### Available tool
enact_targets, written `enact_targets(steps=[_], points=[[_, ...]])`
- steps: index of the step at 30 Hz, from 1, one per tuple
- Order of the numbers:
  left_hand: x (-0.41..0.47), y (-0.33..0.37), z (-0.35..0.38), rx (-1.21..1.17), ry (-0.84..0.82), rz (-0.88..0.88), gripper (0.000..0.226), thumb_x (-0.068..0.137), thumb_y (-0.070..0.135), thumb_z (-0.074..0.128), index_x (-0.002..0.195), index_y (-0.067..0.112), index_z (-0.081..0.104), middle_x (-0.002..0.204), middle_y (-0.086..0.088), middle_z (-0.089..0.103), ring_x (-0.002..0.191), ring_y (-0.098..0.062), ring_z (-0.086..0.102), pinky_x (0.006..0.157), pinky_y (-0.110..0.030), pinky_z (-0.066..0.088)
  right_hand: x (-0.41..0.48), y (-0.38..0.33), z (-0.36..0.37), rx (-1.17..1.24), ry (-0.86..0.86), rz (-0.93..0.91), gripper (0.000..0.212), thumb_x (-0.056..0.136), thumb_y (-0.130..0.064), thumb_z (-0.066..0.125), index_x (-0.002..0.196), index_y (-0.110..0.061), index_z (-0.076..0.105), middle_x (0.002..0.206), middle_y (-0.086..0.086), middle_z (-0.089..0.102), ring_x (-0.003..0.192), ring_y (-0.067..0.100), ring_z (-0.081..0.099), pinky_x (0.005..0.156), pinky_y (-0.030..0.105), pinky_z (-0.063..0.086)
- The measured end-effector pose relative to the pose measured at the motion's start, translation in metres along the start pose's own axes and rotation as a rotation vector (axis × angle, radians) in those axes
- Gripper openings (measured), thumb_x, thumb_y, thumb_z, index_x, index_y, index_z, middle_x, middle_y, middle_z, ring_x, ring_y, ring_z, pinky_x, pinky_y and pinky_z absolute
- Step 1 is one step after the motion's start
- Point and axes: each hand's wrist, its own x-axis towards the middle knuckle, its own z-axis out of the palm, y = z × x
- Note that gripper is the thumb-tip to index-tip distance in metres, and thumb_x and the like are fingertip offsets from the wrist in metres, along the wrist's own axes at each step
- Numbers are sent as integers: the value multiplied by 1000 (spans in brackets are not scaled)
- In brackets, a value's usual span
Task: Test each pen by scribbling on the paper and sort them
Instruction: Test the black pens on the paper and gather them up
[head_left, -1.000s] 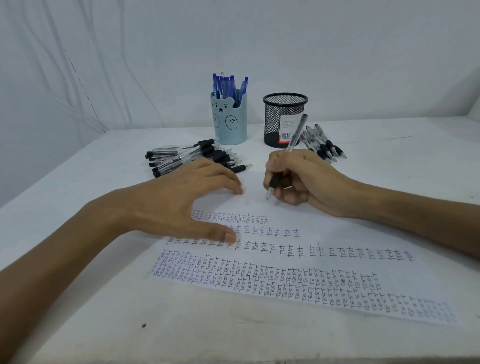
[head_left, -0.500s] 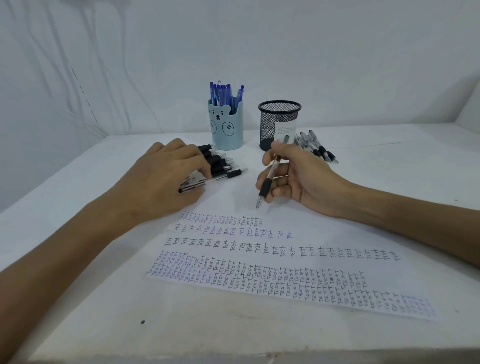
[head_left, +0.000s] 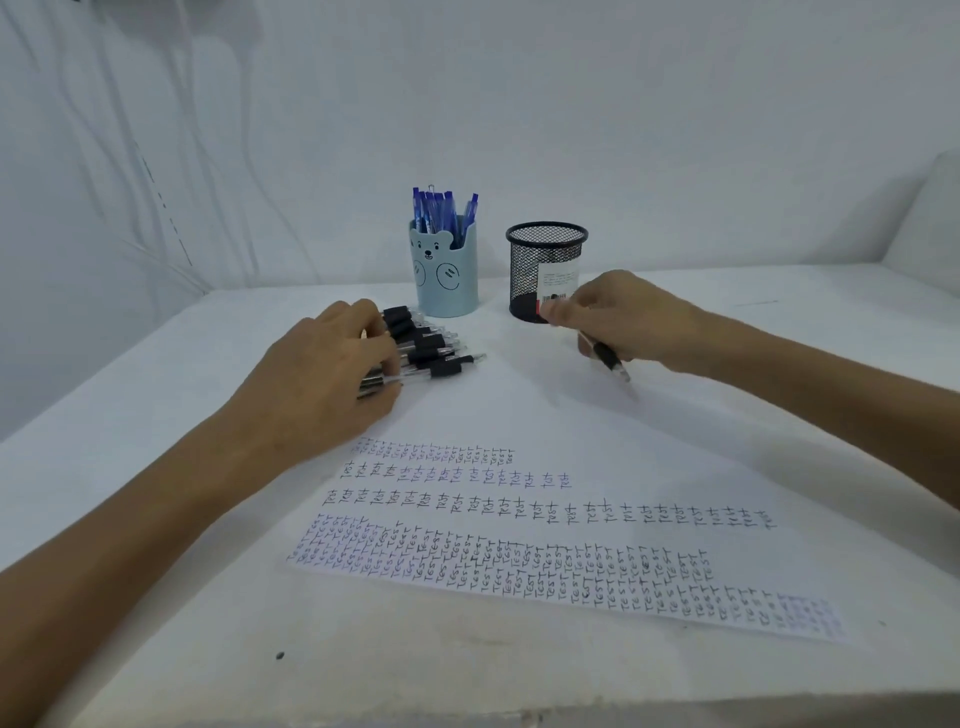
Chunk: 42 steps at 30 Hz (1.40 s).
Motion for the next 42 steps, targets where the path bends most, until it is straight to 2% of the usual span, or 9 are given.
enact_targets(steps=[10, 14, 18, 24, 29, 32, 35, 39, 42], points=[[1, 10, -1, 31, 50, 35, 5, 89, 28, 75, 88, 24, 71, 86, 8, 66, 79, -22, 62, 65, -28, 35, 49, 27, -38, -432, 268, 6, 57, 85, -42, 72, 101, 13, 68, 84, 30, 68, 73, 34, 58, 69, 40, 52], [1, 11, -2, -7, 43, 24, 6, 91, 31, 71, 90, 25, 71, 87, 10, 66, 78, -19, 61, 66, -29, 36, 67, 28, -38, -474, 254, 12, 51, 86, -38, 71, 103, 10, 70, 74, 22, 65, 74, 30, 58, 67, 34, 48], [1, 11, -3, -58, 42, 12, 11, 94, 33, 66, 94, 25, 73, 89, 13, 65, 76, -9, 47, 67, -28, 34, 74, 30, -32, -531, 247, 43, 40, 87, -38, 67, 99, 1, 73, 91, 18, 72, 92, 35, 67, 76, 36, 55], [2, 13, -5, -59, 37, 7, 34, 99, 41, 46, 102, 24, 75, 93, 11, 67, 83, -17, 61, 67, -31, 41, 67, 30, -30, -551, 243, 9, 30, 88, -37, 67, 97, -10, 74, 86, 11, 66, 94, 35, 66, 76, 34, 53], [3, 17, -6, -211, 29, -47, 37, 106, 43, 44, 108, 24, 74, 94, 11, 70, 82, -14, 65, 72, -39, 53, 42, 8, -21, -771, 304, -11, 35, 95, -35, 58, 110, -5, 66, 113, 18, 59, 102, 37, 60, 76, 35, 43], [4, 21, -6, -426, 62, -111, 32, 105, 42, 52, 101, 21, 76, 75, 20, 68, 70, -4, 60, 66, -22, 44, 16, -18, -6, -900, 331, -111, 33, 98, -35, 53, 109, -6, 64, 113, 18, 59, 99, 36, 57, 74, 34, 38], [4, 26, -7, -622, 39, -216, 19, 103, 27, 60, 117, 23, 71, 70, 22, 65, 63, 1, 57, 62, -8, 39, -11, -38, 12, -857, 264, -369, 32, 96, -34, 56, 117, -9, 59, 119, 11, 58, 106, 33, 55, 73, 35, 42], [6, 32, -8, -884, 32, -276, 26, 100, 23, 62, 122, 14, 51, 67, -2, 64, 59, -8, 56, 60, -12, 43, -25, -48, 38, -936, 126, -776, 44, 100, -34, 54, 138, -13, 47, 132, 5, 49, 121, 23, 47, 76, 29, 47], [6, 36, -10, -974, 15, -265, 29, 100, 25, 61, 121, 14, 44, 69, -4, 66, 63, -15, 57, 60, -18, 45, -19, -40, 58, -791, 60, -938, 21, 103, -20, 49, 120, -8, 54, 112, 7, 56, 95, 28, 57, 70, 48, 56]])
